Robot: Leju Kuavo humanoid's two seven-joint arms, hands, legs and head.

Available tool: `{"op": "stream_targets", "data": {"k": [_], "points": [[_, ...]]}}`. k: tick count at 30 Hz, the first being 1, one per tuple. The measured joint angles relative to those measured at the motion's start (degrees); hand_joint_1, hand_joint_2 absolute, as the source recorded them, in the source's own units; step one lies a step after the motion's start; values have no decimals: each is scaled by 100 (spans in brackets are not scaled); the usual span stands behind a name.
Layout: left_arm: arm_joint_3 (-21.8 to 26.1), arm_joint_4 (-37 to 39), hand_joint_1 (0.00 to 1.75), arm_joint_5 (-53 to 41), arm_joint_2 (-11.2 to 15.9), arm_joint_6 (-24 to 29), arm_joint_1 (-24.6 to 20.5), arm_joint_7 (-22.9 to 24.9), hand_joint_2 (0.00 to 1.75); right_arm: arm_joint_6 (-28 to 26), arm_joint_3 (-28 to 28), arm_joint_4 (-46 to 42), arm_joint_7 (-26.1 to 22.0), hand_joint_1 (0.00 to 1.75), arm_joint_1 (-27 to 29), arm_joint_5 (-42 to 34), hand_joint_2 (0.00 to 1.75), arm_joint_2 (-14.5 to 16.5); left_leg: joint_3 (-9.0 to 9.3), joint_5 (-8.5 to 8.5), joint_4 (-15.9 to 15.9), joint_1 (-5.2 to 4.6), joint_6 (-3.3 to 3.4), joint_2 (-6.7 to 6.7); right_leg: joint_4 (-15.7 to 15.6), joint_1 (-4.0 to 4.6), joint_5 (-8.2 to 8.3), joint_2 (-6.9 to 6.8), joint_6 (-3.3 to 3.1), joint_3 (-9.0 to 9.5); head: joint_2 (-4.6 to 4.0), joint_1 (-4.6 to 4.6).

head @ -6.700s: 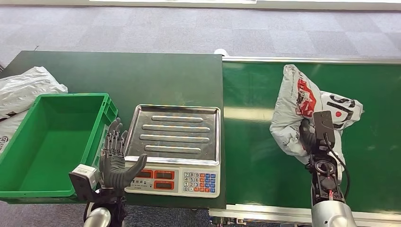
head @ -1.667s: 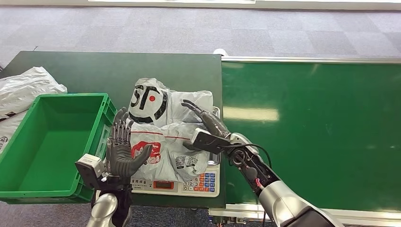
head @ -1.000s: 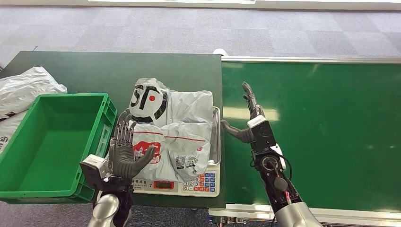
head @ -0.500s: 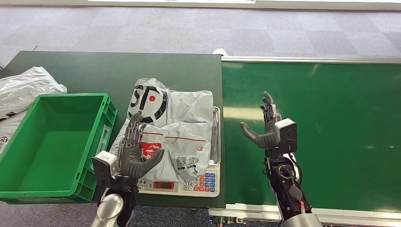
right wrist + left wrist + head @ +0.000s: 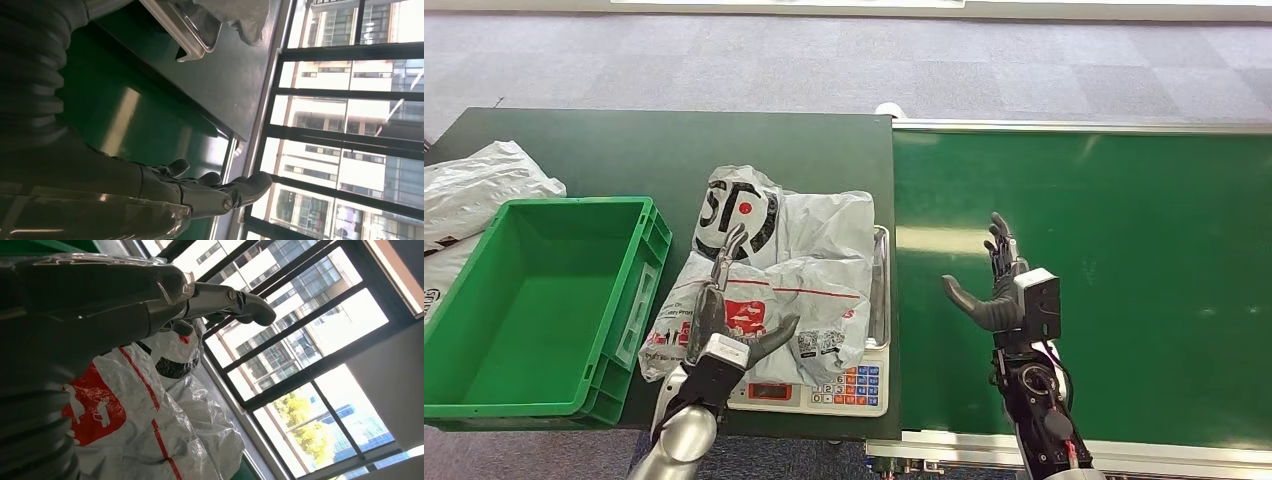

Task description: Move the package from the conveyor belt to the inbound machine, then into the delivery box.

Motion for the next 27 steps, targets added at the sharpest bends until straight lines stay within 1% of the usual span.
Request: {"op": "stream_targets", "data": {"k": [3, 5, 9, 12, 15, 19, 27], "points": [[-101, 63, 0, -657, 35, 250, -17, 192, 175, 55, 0, 0, -36, 0, 39, -19, 175, -55, 0, 0, 0, 0, 0, 1, 0, -1, 0, 0, 0, 0, 0, -1], [-175, 76, 0, -988, 58, 193, -17, 371, 175, 61, 1, 0, -47, 0, 56, -26, 175, -85, -1, 0, 0, 0, 0, 0, 0, -1, 0, 0, 0, 0, 0, -1], [-341, 131, 0, -1499, 102, -246, -12, 765, 175, 70, 9, 0, -49, 0, 60, -42, 175, -139, -1, 0, 0, 0, 0, 0, 0, -1, 0, 0, 0, 0, 0, -2], [-469, 235, 0, -1727, 126, -675, -22, 887, 175, 74, 19, 0, -50, 0, 60, -64, 175, -167, -1, 0, 0, 0, 0, 0, 0, -1, 0, 0, 0, 0, 0, -1], [-589, 382, 0, -1844, 138, -1013, -35, 947, 175, 76, 32, 0, -51, 0, 63, -79, 175, -180, 0, 0, 0, 0, 0, 0, 0, -1, 0, 0, 0, 0, 0, -1], [-660, 574, 0, -1854, 156, -1212, -96, 1026, 175, 74, 37, -27, -42, 0, 111, -82, 175, -192, 0, 0, 0, 0, 0, 0, 0, -1, 0, 0, 0, 1, 0, -1], [-725, 809, 0, -1865, 201, -1272, -178, 1029, 175, 85, 37, -115, 32, 0, 194, -40, 175, -194, 0, 0, 0, 0, 0, 0, 0, -1, 0, 0, 0, 2, 0, -1]]}}
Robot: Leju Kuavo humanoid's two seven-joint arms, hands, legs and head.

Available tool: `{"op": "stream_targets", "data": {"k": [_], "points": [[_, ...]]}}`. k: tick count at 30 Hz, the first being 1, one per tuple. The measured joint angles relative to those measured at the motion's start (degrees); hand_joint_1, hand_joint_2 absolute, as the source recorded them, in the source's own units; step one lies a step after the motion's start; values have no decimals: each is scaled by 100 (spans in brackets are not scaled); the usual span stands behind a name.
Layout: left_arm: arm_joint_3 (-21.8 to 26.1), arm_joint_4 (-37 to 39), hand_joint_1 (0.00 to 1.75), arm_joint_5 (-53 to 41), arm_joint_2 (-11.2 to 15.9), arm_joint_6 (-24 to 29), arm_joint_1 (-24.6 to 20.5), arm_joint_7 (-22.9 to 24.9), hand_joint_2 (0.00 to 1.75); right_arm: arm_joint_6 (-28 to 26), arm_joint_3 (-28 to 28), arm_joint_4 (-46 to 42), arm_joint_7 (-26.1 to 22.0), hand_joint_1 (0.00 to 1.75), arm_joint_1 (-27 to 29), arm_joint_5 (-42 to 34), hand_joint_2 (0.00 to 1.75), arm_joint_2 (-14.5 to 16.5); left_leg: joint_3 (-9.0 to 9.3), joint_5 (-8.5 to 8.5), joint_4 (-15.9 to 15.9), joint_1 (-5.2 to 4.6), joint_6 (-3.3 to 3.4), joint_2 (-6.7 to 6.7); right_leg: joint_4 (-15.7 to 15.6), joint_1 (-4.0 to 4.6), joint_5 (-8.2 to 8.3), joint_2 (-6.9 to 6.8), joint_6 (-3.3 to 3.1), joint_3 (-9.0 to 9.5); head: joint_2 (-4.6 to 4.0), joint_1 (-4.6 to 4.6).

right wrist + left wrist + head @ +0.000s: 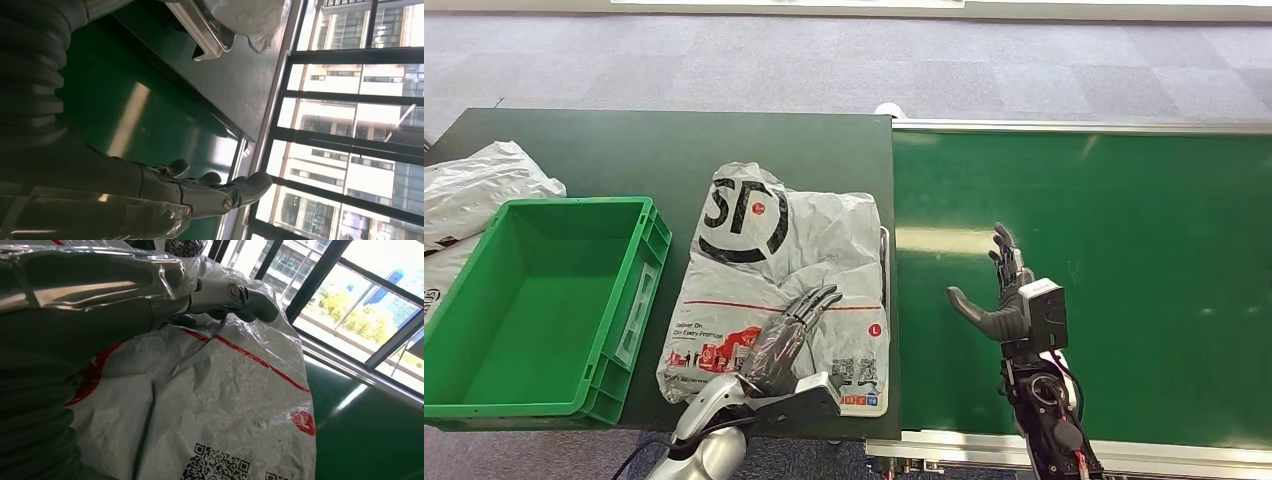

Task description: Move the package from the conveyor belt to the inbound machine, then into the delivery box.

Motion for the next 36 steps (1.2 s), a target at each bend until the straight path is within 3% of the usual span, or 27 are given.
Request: {"op": "stream_targets", "data": {"k": [9, 11, 13, 15, 32, 36], "points": [[-15, 116, 1, 15, 11, 3, -58, -17, 175, 9, -1, -31, 20, 0, 14, 22, 175, 2, 0, 0, 0, 0, 0, 0, 0, 0, 0, 0, 0, 1, 0, 0], [-19, 137, 64, 36, 11, -7, -74, -29, 175, 8, -1, -43, 28, 0, 15, 39, 175, 2, 0, 0, 0, 0, 0, 0, 0, 0, 0, 0, 0, 1, 0, -1], [-27, 166, 146, 55, 11, -21, -95, -45, 175, 7, -1, -56, 34, 0, 19, 58, 175, 1, 0, 0, 0, 0, 0, 0, 0, 0, 0, 0, 0, 0, 0, -1], [-38, 196, 171, 60, 10, -27, -123, -51, 175, 3, -2, -61, 36, 0, 33, 69, 175, -4, 1, 0, 0, 0, 0, 0, 0, 0, 0, -1, 0, 0, 0, -1], [-198, 646, 175, 126, -40, -332, -492, -112, 175, -31, -28, -123, 33, 0, 133, 116, 175, -30, 2, 0, 0, 0, 0, -2, 0, 0, 0, -4, 0, 6, 0, -1], [-216, 723, 175, 128, -51, 26, -506, -109, 175, -4, -33, -176, 40, 0, 174, 166, 175, -20, 3, 0, 0, 0, 0, -2, 0, 0, 0, -3, 0, 8, 0, -1]]}}
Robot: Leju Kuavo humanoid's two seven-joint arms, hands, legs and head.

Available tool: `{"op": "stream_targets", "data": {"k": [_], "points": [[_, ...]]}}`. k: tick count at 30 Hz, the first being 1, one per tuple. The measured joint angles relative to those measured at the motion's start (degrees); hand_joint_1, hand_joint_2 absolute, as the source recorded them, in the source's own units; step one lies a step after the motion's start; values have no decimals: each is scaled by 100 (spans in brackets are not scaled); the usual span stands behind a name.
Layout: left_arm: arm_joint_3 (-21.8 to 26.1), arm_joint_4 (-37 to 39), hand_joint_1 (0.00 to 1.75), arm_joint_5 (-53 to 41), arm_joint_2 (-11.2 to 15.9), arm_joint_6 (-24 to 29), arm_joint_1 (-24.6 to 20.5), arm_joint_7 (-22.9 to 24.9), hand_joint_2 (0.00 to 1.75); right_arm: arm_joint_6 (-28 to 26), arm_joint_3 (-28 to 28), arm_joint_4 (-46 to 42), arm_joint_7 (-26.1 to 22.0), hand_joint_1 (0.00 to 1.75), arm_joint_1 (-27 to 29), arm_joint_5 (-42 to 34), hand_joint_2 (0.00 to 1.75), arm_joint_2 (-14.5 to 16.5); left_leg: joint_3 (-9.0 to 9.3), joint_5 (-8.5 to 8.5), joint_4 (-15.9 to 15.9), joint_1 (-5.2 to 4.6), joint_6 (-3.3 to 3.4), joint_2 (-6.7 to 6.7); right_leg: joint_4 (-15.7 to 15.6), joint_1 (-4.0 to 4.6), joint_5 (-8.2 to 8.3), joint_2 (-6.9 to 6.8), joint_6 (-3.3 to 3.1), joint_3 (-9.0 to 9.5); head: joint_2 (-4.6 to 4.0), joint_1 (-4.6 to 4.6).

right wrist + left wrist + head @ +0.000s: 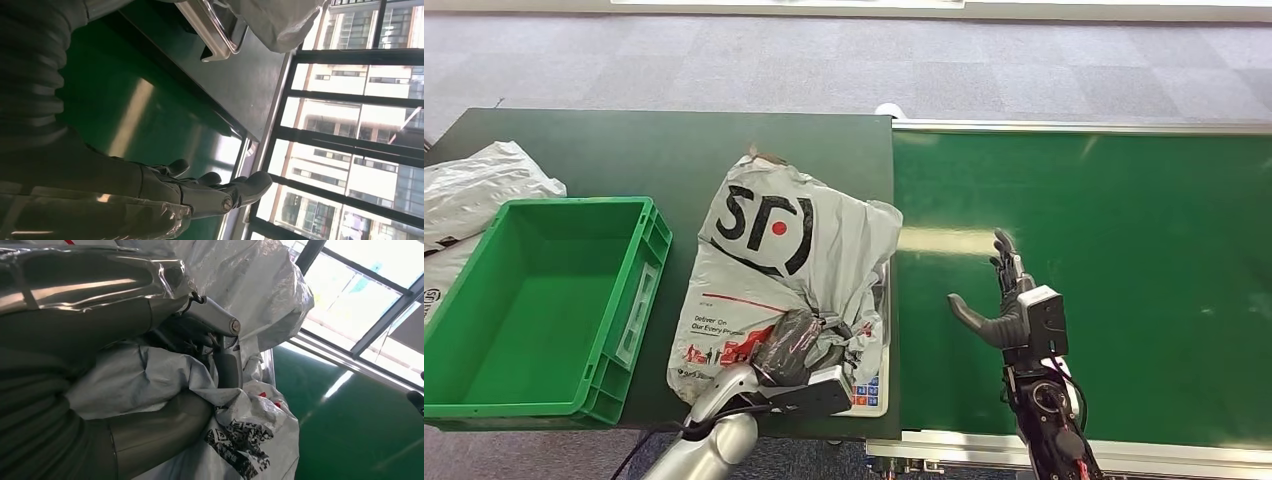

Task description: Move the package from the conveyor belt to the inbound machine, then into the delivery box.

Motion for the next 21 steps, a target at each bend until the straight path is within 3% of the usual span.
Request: {"op": "stream_targets", "data": {"k": [6, 12, 16, 21], "points": [[125, -257, 175, 112, -24, 1213, 253, -354, 175, 10, -2, -24, 29, 0, 7, 36, 175, 24, 0, 0, 0, 1, 0, 2, 0, 1, 0, 2, 0, -4, 0, -1], [252, -548, 175, 265, -65, 2006, 450, -711, 175, 10, -2, -25, 29, 0, 8, 27, 175, 25, -2, 0, 0, 0, 0, 2, 0, 1, 0, 2, 0, -6, 0, -1], [488, -853, 175, 722, -232, 2986, 593, -1511, 0, -28, -2, -23, 27, 0, 0, -85, 175, 24, -4, 0, 0, 0, 0, 2, 0, 0, 0, 1, 0, -6, 0, 0], [1089, -2026, 175, 1358, -624, 3158, 912, -1902, 0, -166, 2, -14, -45, 0, 30, -289, 175, 15, -5, -1, 0, 0, 0, 2, 0, 0, 0, 2, 0, -10, 0, -1]]}}
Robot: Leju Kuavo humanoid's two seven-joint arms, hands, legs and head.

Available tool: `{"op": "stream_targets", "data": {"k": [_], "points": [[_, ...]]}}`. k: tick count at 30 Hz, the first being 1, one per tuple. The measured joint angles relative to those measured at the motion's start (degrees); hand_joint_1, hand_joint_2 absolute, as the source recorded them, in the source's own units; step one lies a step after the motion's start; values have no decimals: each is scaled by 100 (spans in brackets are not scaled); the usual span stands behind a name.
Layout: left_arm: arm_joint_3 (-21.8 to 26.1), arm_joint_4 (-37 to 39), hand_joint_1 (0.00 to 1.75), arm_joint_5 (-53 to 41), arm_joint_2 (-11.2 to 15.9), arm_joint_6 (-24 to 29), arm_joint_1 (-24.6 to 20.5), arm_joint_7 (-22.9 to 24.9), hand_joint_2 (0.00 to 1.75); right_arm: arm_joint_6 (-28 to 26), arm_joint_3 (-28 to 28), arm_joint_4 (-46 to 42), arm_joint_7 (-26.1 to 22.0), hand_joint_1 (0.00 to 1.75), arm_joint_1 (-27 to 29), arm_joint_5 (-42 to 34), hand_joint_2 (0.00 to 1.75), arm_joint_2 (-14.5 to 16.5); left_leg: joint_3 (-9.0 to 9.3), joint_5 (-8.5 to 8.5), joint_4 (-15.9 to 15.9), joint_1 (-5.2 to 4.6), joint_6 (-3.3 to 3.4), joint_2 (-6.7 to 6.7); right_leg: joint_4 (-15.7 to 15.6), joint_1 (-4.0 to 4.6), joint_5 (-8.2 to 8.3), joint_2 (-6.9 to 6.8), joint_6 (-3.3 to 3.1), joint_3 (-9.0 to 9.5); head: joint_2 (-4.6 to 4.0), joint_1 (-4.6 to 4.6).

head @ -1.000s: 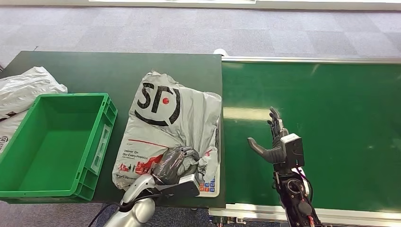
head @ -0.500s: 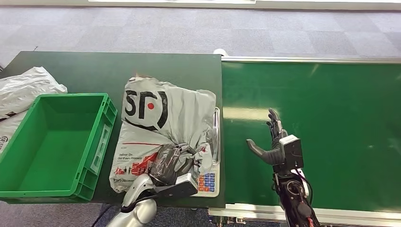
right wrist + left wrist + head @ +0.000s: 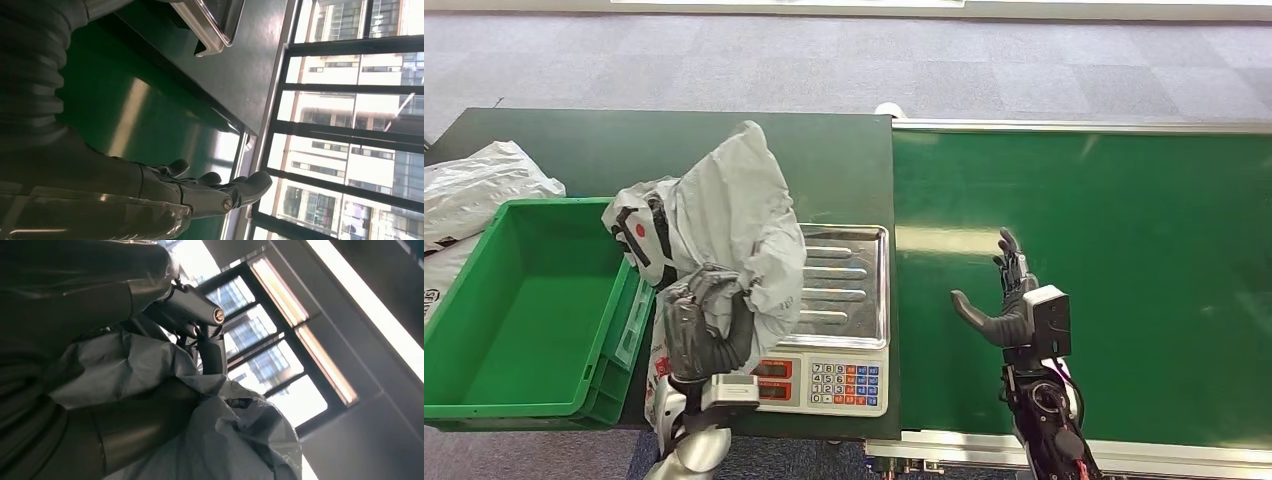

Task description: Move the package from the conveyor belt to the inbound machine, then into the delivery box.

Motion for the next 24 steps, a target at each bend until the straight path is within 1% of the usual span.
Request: {"op": "stream_targets", "data": {"k": [5, 10, 18, 24], "points": [[408, -996, 175, 415, -242, 9, 128, -15, 0, -91, 10, 0, -39, 0, 74, -83, 175, -6, -1, 0, -1, 1, 0, 1, 0, 1, 0, 1, 0, 0, 0, -1], [743, -1720, 175, 742, -337, 8, 189, -20, 0, -174, 26, -4, -55, 0, 147, -126, 175, -10, -1, 0, -1, 1, 0, 1, 0, 1, 0, 0, 0, 0, 0, 0], [1300, -2055, 175, 1088, -401, 8, 228, -22, 0, -297, 40, -43, -66, 0, 274, -131, 175, -4, -1, 0, -1, 0, 0, 1, 0, 1, 0, 0, 0, 0, 0, -1], [1741, -1946, 175, 1203, -432, 8, 188, -22, 0, -455, 49, -79, -40, 0, 360, -42, 175, 17, 0, 0, -1, 0, 0, 0, 0, 1, 0, 0, 0, -1, 0, -1]]}}
